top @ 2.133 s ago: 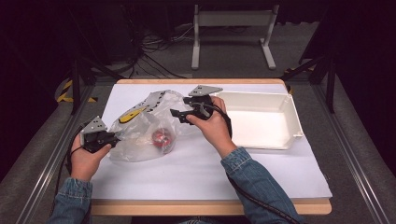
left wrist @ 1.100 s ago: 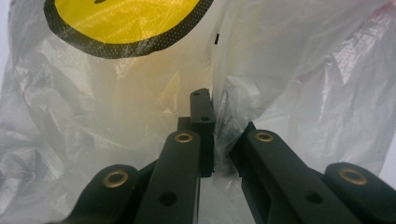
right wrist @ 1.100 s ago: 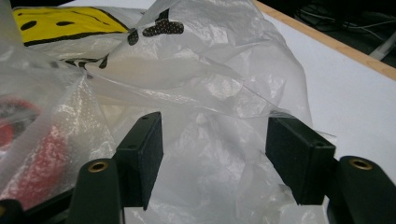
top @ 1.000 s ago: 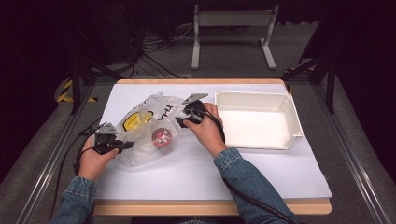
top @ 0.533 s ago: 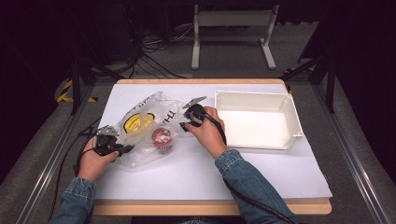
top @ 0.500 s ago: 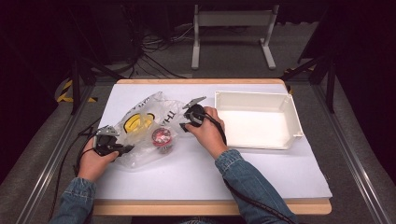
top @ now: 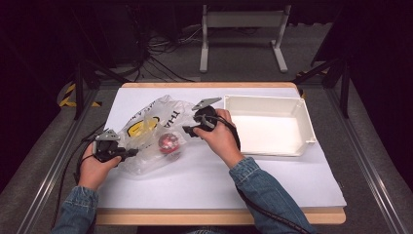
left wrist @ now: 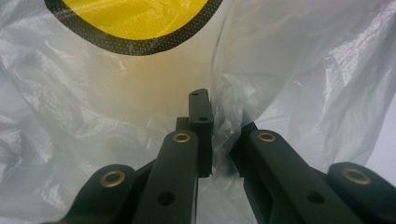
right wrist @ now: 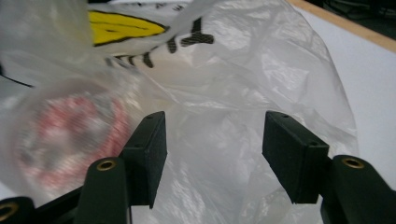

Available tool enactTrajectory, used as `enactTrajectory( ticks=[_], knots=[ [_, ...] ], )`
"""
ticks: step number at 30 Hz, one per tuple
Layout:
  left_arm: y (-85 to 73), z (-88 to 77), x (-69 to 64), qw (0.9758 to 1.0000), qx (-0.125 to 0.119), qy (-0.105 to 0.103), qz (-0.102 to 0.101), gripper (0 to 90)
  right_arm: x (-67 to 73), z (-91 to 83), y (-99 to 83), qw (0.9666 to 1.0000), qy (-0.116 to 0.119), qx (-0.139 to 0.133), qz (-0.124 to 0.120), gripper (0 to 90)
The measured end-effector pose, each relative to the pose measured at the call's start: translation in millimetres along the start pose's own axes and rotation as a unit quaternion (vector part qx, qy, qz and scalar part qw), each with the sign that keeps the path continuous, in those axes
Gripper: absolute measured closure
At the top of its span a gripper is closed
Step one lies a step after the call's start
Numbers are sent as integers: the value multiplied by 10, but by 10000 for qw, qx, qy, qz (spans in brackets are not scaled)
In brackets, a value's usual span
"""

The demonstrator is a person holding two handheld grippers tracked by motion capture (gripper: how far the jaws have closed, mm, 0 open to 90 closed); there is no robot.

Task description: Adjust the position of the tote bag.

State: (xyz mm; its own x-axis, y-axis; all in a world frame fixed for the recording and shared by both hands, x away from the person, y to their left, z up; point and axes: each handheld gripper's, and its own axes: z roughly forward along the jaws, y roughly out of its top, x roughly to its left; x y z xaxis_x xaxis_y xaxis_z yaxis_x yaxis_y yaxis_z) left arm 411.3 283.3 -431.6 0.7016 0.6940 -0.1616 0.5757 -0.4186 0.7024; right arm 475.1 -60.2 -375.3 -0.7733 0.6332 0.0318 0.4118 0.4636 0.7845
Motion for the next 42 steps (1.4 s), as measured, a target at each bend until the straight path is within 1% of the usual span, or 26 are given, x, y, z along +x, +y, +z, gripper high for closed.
enactTrajectory(
  ticks=[1, 2, 4, 7, 8, 12, 13, 15, 17, 19, 22, 24, 25, 26, 27, 28, 30, 31, 32, 35, 37, 38, 40, 41, 42],
  knots=[
    [5, -6, -7, 10000, -24, 12, 8, 854, 28, -35, 12, 10000, 45, -61, -31, 401],
    [9, -9, -9, 10000, -32, 19, 28, 854, 28, -35, 12, 10000, 45, -61, -31, 401],
    [16, -17, -13, 10000, -43, 27, 47, 855, 70, -77, 20, 9998, 153, -114, -54, 395],
    [17, -25, -13, 10000, -69, 24, 36, 855, 161, -146, 10, 9986, 480, -223, -75, 368],
    [16, -25, -12, 10000, -88, 27, 27, 855, 200, -163, -7, 9978, 618, -218, -116, 349],
    [17, -26, -15, 10000, -92, 20, 23, 854, 305, -195, -83, 9953, 898, -163, -334, 264],
    [19, -26, -15, 10000, -90, 21, 26, 854, 326, -202, -111, 9946, 943, -121, -421, 242],
    [22, -25, -18, 10000, -70, 10, 29, 854, 351, -202, -155, 9931, 987, -56, -637, 197],
    [23, -17, -24, 10000, -74, 18, 22, 854, 370, -184, -198, 9917, 1014, 28, -789, 186],
    [28, -15, -26, 10000, -66, 15, 36, 854, 384, -147, -241, 9903, 1040, 55, -921, 169],
    [29, -11, -29, 10000, -78, 14, 38, 854, 412, -76, -287, 9891, 1009, 155, -1059, 169],
    [28, -9, -29, 10000, -73, -4, 32, 854, 430, -26, -310, 9890, 985, 223, -1080, 179],
    [27, -9, -29, 10000, -76, -7, 30, 855, 431, -4, -318, 9886, 949, 245, -1141, 238],
    [27, -10, -28, 10000, -83, 2, 39, 855, 427, 9, -324, 9874, 865, 330, -1284, 351],
    [26, -12, -27, 10000, -89, 2, 38, 855, 425, 12, -325, 9868, 830, 377, -1338, 419],
    [27, -14, -26, 10000, -89, -9, 36, 855, 420, 13, -325, 9856, 815, 414, -1419, 553],
    [30, -23, -24, 9999, -90, -23, 44, 855, 419, -4, -321, 9848, 825, 511, -1441, 768],
    [30, -24, -28, 9999, -112, -26, 36, 855, 423, -25, -316, 9846, 856, 523, -1433, 842],
    [32, -27, -30, 9999, -121, -31, 41, 855, 427, -43, -310, 9841, 869, 524, -1456, 895],
    [40, -36, -39, 9999, -137, -21, 57, 857, 454, -104, -292, 9836, 955, 487, -1453, 900],
    [44, -40, -45, 9999, -159, -29, 58, 858, 464, -121, -288, 9835, 970, 483, -1448, 900],
    [47, -45, -49, 9998, -159, -36, 66, 858, 496, -169, -279, 9827, 1014, 489, -1474, 900],
    [53, -51, -56, 9998, -179, -34, 80, 859, 507, -182, -279, 9825, 1041, 477, -1471, 900],
    [57, -54, -60, 9998, -183, -43, 93, 859, 522, -202, -280, 9820, 1097, 476, -1461, 900],
    [61, -57, -65, 9998, -185, -56, 92, 859, 559, -254, -283, 9808, 1242, 426, -1442, 900]
  ],
)
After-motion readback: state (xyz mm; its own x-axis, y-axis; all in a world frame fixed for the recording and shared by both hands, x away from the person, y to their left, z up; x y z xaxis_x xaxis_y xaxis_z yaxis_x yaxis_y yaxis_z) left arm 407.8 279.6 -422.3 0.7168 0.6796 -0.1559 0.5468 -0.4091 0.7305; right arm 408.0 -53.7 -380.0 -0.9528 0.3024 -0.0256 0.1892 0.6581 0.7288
